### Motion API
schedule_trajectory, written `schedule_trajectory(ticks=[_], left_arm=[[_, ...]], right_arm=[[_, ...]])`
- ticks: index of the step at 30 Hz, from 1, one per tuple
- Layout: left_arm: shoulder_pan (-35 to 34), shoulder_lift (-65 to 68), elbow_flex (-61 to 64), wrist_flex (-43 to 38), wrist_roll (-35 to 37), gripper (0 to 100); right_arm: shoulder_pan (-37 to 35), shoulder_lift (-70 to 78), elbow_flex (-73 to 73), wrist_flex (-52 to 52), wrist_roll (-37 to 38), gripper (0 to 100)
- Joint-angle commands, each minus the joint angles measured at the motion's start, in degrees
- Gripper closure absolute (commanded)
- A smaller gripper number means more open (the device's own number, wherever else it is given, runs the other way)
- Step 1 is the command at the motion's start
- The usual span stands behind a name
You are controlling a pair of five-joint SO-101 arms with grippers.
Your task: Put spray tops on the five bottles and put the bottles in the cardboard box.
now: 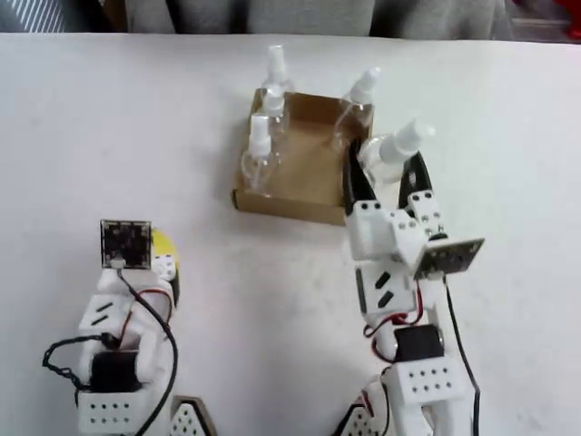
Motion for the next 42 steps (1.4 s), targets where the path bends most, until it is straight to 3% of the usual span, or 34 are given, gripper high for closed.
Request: schedule_trajectory(ticks=[1,17,21,27,42], left_arm=[[-4.44,-0.84,0.88,-3.96,-0.44,98],[-4.44,-0.84,0.97,1.23,-0.53,98],[-3.82,-0.84,0.88,3.43,-4.57,98],[0.84,-0.84,0.88,6.95,-8.62,98],[0.84,-0.84,0.88,6.95,-8.53,98]], right_arm=[[-0.66,14.29,-5.36,-11.56,-0.53,98.2],[-2.15,65.54,-19.78,-38.02,-0.26,98.2],[-2.24,73.98,-23.03,-43.65,-0.18,98.2],[-1.80,81.89,-28.31,-45.32,-0.18,98.2],[-1.01,89.45,-30.33,-45.32,-0.18,98.2]])
